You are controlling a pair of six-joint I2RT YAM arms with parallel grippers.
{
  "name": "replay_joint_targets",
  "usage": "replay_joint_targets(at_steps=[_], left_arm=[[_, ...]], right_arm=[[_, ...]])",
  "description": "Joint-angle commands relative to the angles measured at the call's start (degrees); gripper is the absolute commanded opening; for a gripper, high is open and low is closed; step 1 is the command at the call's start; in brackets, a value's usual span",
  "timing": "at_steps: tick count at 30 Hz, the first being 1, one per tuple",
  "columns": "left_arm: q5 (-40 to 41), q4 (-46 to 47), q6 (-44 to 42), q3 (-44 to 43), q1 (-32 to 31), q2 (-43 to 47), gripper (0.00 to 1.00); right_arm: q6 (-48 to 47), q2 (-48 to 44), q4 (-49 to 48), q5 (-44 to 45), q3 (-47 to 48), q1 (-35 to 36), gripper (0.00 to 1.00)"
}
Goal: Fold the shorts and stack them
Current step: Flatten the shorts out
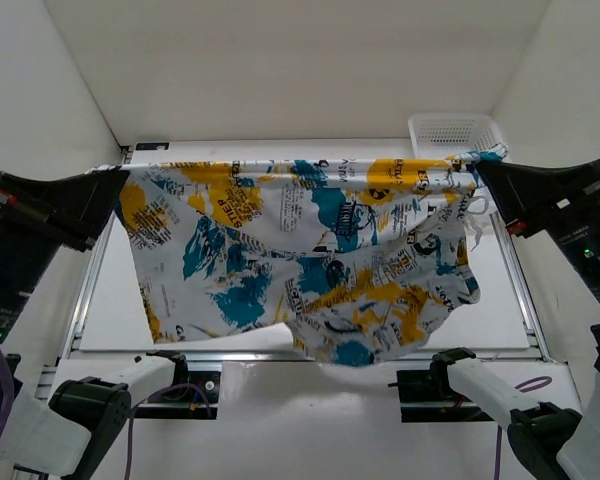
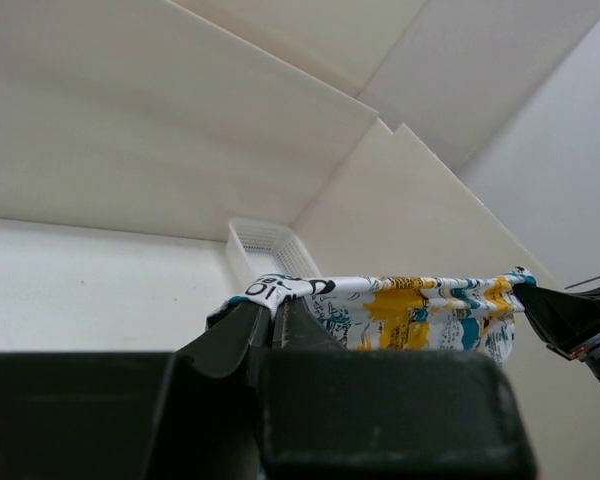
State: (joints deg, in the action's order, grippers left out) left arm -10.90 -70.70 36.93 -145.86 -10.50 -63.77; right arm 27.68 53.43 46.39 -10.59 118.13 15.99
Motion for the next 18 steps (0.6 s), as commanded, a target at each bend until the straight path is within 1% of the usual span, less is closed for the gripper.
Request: replay_joint_targets(at_steps=[1, 5, 6, 8, 9, 10, 11, 12, 13, 14, 15, 16, 17, 18], left_arm=[[14.7, 2.1, -3.4, 1.3, 1.5, -3.9, 0.1], [15.2, 4.9, -4.0, 9.9, 1.5, -8.4, 0.1], [15.2, 5.7, -4.0, 12.6, 1.5, -11.7, 0.1], [15.8, 6.4, -4.7, 14.4, 1.5, -15.7, 0.1], [15.8, 6.4, -5.4, 14.9, 2.9, -20.3, 0.1], [14.8, 6.4, -6.1, 15.4, 3.9, -22.6, 0.1], [13.5, 7.1, -6.1, 15.4, 4.9, -24.9, 0.1], [13.4, 7.1, -6.1, 16.0, 6.4, -27.1, 0.1], [12.4, 8.9, -6.1, 16.0, 7.2, -31.5, 0.1], [12.4, 8.9, -6.1, 16.0, 7.9, -33.9, 0.1], [12.4, 8.9, -6.1, 15.4, 8.9, -36.3, 0.1], [11.7, 9.4, -6.1, 13.3, 9.5, -41.5, 0.1], [11.0, 9.4, -6.1, 11.8, 10.1, -44.1, 0.1], [10.4, 9.4, -6.1, 10.1, 10.7, -46.9, 0.1]], right_arm=[[-4.7, 2.7, 3.5, 15.7, -1.9, -1.4, 0.0], [-6.1, 7.5, 2.4, 17.5, -8.2, -1.4, 0.0], [-6.1, 9.6, 0.9, 18.4, -12.1, -1.4, 0.0], [-6.1, 11.7, -2.0, 17.9, -16.5, -1.4, 0.0], [-6.6, 14.9, -4.4, 16.8, -18.1, -1.4, 0.0], [-6.6, 17.0, -5.7, 15.4, -20.7, -1.4, 0.0], [-6.6, 19.3, -6.4, 15.3, -21.6, -1.4, 0.0], [-6.6, 24.7, -7.1, 14.6, -22.4, -1.4, 0.0], [-6.6, 27.4, -8.8, 13.8, -23.1, -1.4, 0.0], [-6.1, 30.1, -9.7, 13.8, -23.8, -1.4, 0.0], [-6.1, 35.8, -10.7, 13.8, -23.8, -1.4, 0.0], [-5.3, 38.7, -12.4, 13.1, -23.8, -2.0, 0.0], [-4.7, 43.9, -13.2, 13.1, -22.1, -2.0, 0.0], [-4.2, 46.7, -14.0, 13.1, -21.0, -2.0, 0.0]])
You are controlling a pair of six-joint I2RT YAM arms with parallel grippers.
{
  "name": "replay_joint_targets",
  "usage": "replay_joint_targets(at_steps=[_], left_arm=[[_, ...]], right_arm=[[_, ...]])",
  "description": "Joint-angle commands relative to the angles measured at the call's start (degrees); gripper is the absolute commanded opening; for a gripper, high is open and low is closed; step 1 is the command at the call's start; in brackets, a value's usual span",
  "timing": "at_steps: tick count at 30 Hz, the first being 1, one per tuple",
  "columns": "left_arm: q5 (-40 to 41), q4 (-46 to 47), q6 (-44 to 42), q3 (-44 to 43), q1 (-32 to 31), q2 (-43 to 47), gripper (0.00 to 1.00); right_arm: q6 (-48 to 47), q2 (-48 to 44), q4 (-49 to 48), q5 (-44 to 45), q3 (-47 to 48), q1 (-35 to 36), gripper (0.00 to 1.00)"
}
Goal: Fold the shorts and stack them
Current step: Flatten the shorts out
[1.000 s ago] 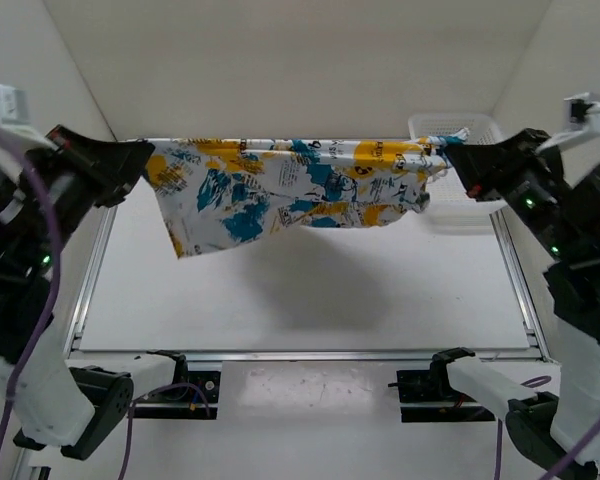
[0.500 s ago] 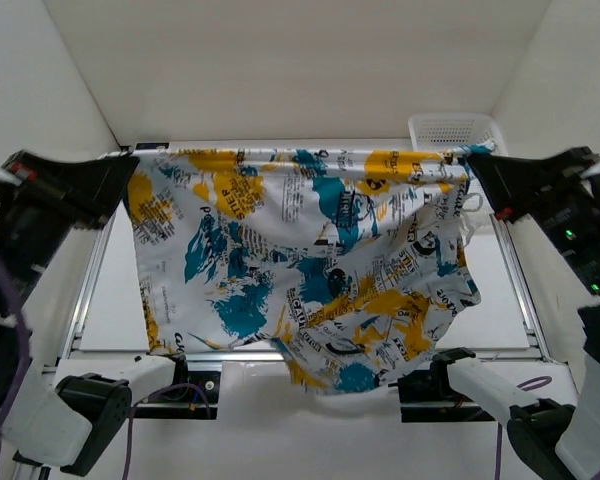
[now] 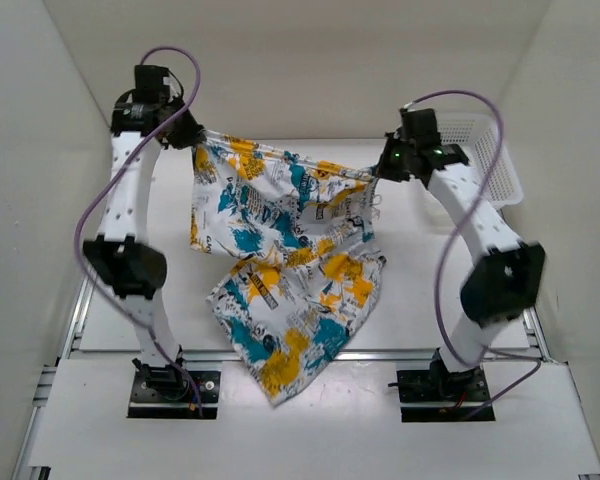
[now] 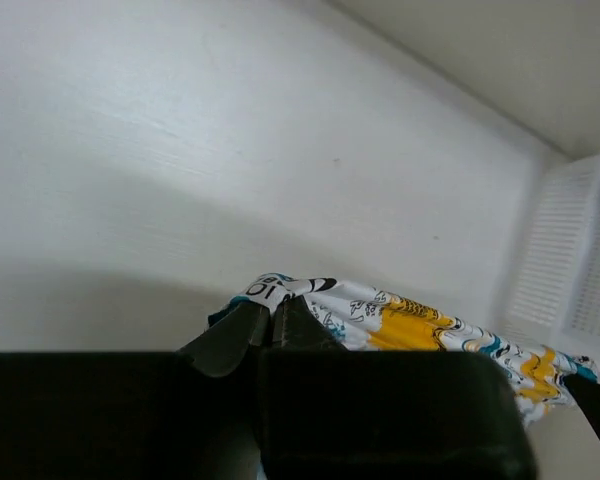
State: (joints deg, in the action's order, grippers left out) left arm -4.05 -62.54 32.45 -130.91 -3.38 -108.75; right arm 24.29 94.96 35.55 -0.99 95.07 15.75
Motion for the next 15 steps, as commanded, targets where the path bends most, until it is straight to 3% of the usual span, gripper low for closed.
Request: replay_joint_targets(at_steps=[1, 5, 10, 13, 15], left_arm=[[3.5, 0.8, -1.6, -6.5, 4.1, -6.7, 0.1], [1.0, 0.8, -2.1, -15.1, 6.1, -15.0, 0.1], [-2.6, 3.3, -1.5, -17.1, 7.3, -17.4, 0.1], [-4.1, 3.3, -1.5, -14.8, 7.3, -15.9, 0.1], [-4.1, 3.3, -2.0, -8.4, 6.8, -11.0, 0.1]], right_arm=[[-0.8, 7.9, -3.2, 3.5, 3.7, -2.4, 0.0], [0.3, 20.7, -2.2, 1.6, 15.4, -2.9, 0.0], [0.9, 26.3, -0.1, 0.4, 23.7, -2.9, 0.0], [0.9, 26.9, 1.7, -0.8, 25.6, -3.4, 0.0], [0.4, 24.8, 2.2, -2.0, 22.5, -3.4, 0.0]])
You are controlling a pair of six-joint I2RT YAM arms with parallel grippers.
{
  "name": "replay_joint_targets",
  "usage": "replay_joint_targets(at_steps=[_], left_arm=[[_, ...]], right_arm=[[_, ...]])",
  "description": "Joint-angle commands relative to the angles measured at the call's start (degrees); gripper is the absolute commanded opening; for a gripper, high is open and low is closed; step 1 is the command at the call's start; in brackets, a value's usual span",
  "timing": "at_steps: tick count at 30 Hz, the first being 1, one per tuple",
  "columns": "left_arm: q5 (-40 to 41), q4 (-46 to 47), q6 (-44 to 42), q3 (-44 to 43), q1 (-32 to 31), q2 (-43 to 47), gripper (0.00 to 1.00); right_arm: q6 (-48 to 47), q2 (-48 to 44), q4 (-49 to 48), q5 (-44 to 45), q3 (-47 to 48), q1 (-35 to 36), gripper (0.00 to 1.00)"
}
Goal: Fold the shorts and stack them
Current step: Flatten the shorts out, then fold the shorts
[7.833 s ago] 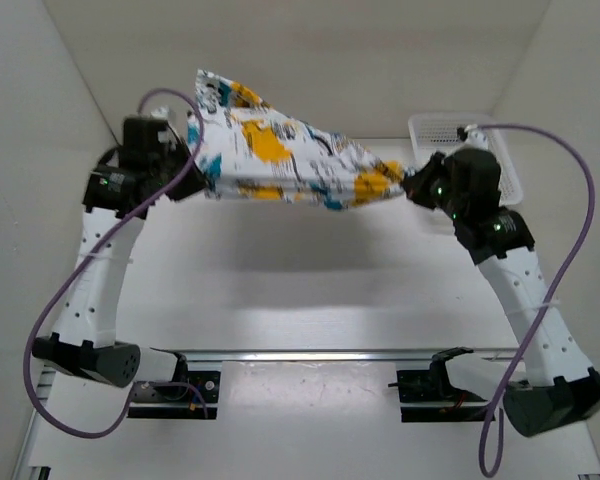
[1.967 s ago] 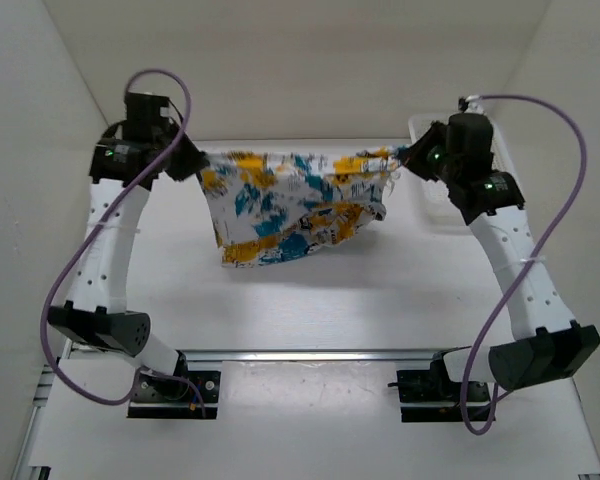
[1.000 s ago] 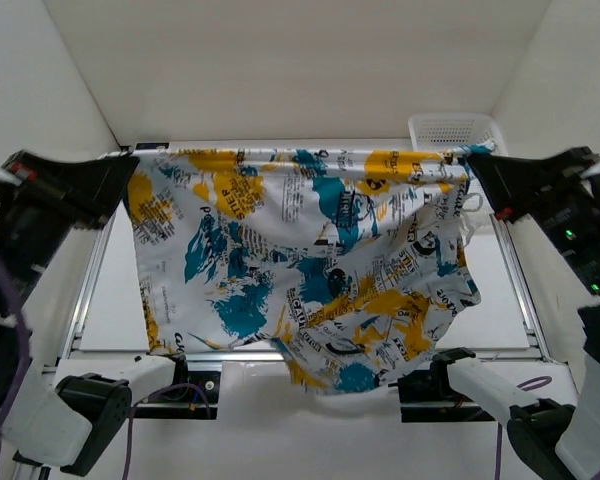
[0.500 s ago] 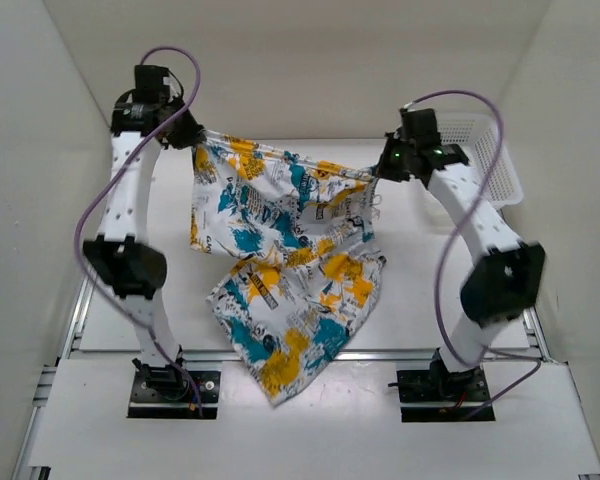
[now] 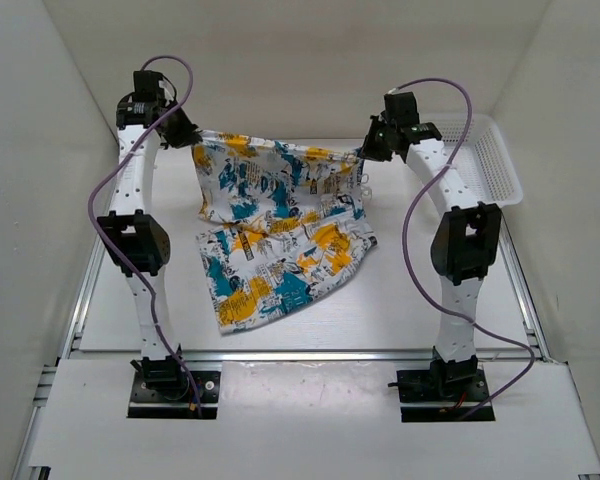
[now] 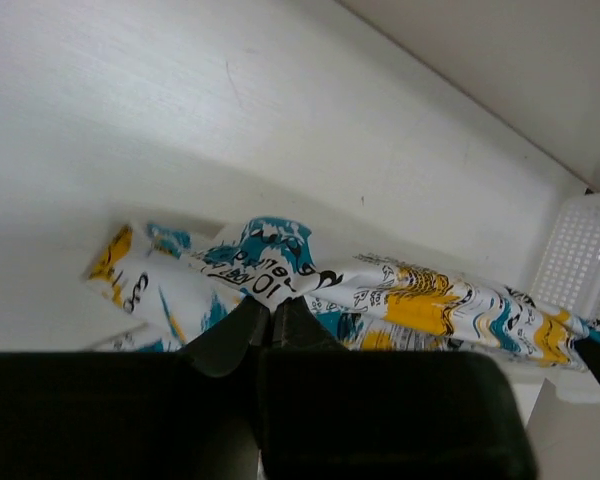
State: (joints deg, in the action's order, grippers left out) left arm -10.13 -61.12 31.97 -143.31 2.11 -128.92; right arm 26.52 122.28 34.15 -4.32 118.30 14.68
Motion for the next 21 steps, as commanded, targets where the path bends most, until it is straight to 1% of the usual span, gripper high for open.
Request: replay_joint_targets(at_steps=[1, 2, 3, 4, 5, 6, 7, 8, 9, 10, 11, 12, 13, 14, 16, 17, 18, 19, 20, 21], left_arm=[[2.0, 1.9, -1.6, 6.7, 1.3, 11.4, 0.1], [2.9, 1.9, -2.4, 9.5, 0.6, 13.8, 0.1], [3.6, 1.9, -2.4, 15.4, 0.0, 19.2, 0.1], [3.6, 1.9, -3.0, 18.6, 0.0, 22.0, 0.1], [3.6, 1.2, -3.0, 28.5, -0.6, 30.4, 0.1], [3.6, 1.2, -3.0, 28.6, -1.1, 30.5, 0.1], [3.1, 1.2, -2.4, 35.7, -1.1, 36.0, 0.1], [2.0, 1.2, -2.3, 39.6, -1.9, 38.9, 0.1], [1.4, 1.8, -1.8, 43.2, -2.5, 41.5, 0.1], [1.4, 1.8, -1.1, 49.8, -3.8, 46.7, 0.1], [1.4, 1.8, -1.1, 53.2, -4.6, 49.4, 0.1], [1.4, 1.8, -0.3, 56.4, -6.1, 52.0, 0.1], [1.4, 1.8, 1.0, 62.3, -7.1, 56.6, 0.1], [0.9, 1.8, 1.8, 65.1, -8.2, 58.8, 0.1], [1.5, 1.2, 3.6, 70.4, -11.7, 62.5, 0.1], [1.5, 1.2, 5.7, 75.9, -12.8, 65.8, 0.1], [2.1, 1.2, 7.0, 78.9, -13.9, 67.2, 0.1], [2.7, 2.1, 8.2, 81.6, -15.5, 68.4, 0.1], [2.7, 2.7, 10.3, 86.5, -16.2, 70.1, 0.1], [3.3, 3.7, 11.4, 88.5, -16.7, 70.8, 0.1]], right_arm=[[-1.8, -5.2, 3.6, 1.3, -2.4, -2.4, 0.0], [-1.8, -6.7, 3.6, 1.3, -4.2, -2.4, 0.0], [-1.8, -8.2, 3.6, 1.3, -6.0, -2.4, 0.0], [-2.4, -11.4, 3.6, 0.7, -10.0, -2.4, 0.0], [-2.4, -15.9, 3.6, 0.7, -16.5, -2.4, 0.0], [-2.4, -15.9, 3.6, 0.7, -16.5, -2.4, 0.0], [-2.4, -18.5, 3.1, 0.7, -18.6, -2.4, 0.0], [-2.4, -19.9, 3.1, 0.7, -23.1, -2.4, 0.0], [-2.4, -21.2, 3.1, 0.7, -25.4, -2.4, 0.0], [-2.4, -24.0, 2.6, 0.7, -27.7, -2.4, 0.0], [-2.4, -25.6, 2.6, 0.7, -32.4, -2.4, 0.0], [-2.4, -28.9, 2.6, 1.3, -34.8, -2.4, 0.0], [-2.4, -30.7, 2.6, 1.9, -37.2, -2.4, 0.0], [-2.4, -32.4, 2.1, 2.4, -41.5, -2.4, 0.0], [-2.4, -36.7, 2.1, 3.5, -45.6, -2.4, 0.0], [-2.4, -37.8, 2.1, 4.1, -47.4, -2.4, 0.0], [-2.4, -38.5, 1.5, 4.1, -50.9, -2.4, 0.0], [-2.4, -39.1, 1.4, 4.1, -52.4, -2.4, 0.0], [-2.4, -39.7, 0.9, 4.1, -53.7, -2.4, 0.0], [-2.4, -39.7, -0.1, 4.1, -56.0, -2.4, 0.0]])
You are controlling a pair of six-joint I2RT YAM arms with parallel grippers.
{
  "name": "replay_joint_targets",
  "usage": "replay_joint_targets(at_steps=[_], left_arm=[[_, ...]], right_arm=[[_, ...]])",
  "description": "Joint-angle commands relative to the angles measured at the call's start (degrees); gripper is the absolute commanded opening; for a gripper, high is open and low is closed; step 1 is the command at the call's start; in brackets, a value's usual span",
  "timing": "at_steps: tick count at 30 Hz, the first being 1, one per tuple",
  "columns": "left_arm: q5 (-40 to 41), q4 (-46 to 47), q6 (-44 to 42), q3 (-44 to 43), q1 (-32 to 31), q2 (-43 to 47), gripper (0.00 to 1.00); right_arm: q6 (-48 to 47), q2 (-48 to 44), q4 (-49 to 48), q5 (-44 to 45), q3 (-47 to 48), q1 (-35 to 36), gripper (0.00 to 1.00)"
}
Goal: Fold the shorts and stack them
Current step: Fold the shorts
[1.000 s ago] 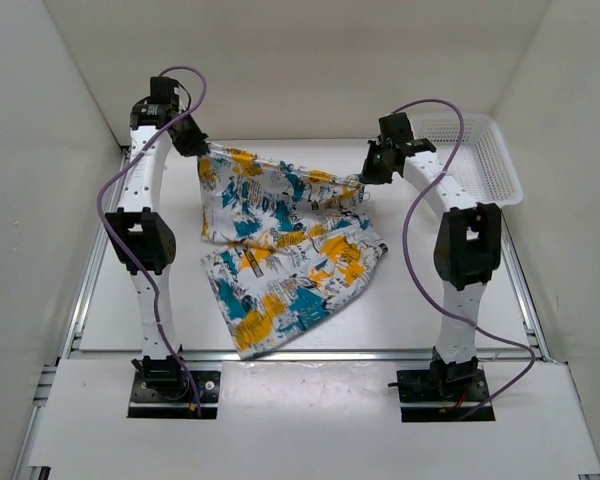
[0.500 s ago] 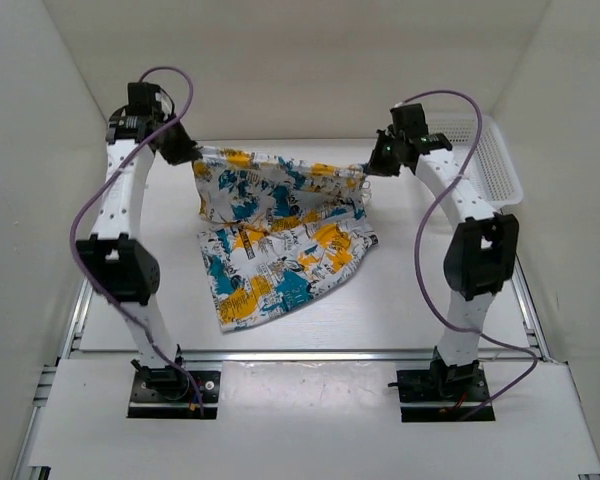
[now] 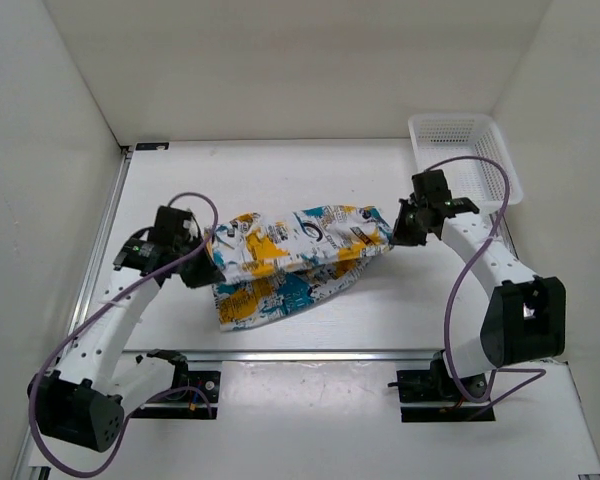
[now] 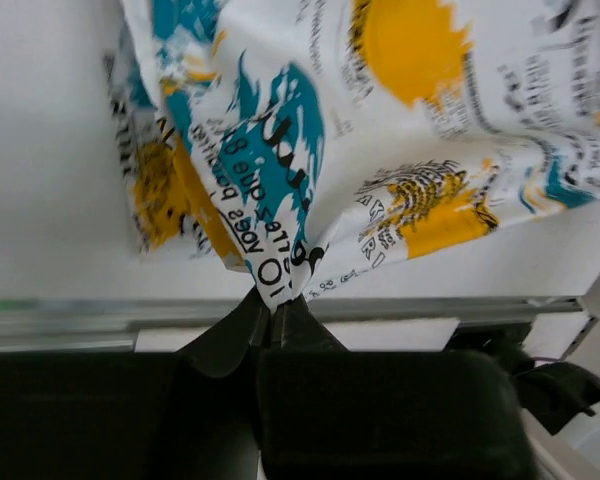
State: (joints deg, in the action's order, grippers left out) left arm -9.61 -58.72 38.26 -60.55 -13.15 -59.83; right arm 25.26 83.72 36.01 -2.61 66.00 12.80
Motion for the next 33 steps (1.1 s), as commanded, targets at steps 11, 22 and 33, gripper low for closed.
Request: replay_joint_targets(at_steps=[11, 22, 33], left_arm=[[7.5, 1.5, 11.7, 14.3, -4.3, 4.3, 0.1], [10.7, -0.2, 4.6, -11.1, 3.6, -4.6, 0.1], [11.5, 2.3, -4.2, -44.5, 13.8, -35.7, 0.1]], right_arm=[[-0.6, -2.6, -5.3, 1.7, -7.4, 0.1, 0.0], [0.1, 4.7, -5.3, 2.9, 15.4, 1.6, 0.0], [0.6, 27.1, -6.5, 3.4, 43.0, 1.6, 0.0]])
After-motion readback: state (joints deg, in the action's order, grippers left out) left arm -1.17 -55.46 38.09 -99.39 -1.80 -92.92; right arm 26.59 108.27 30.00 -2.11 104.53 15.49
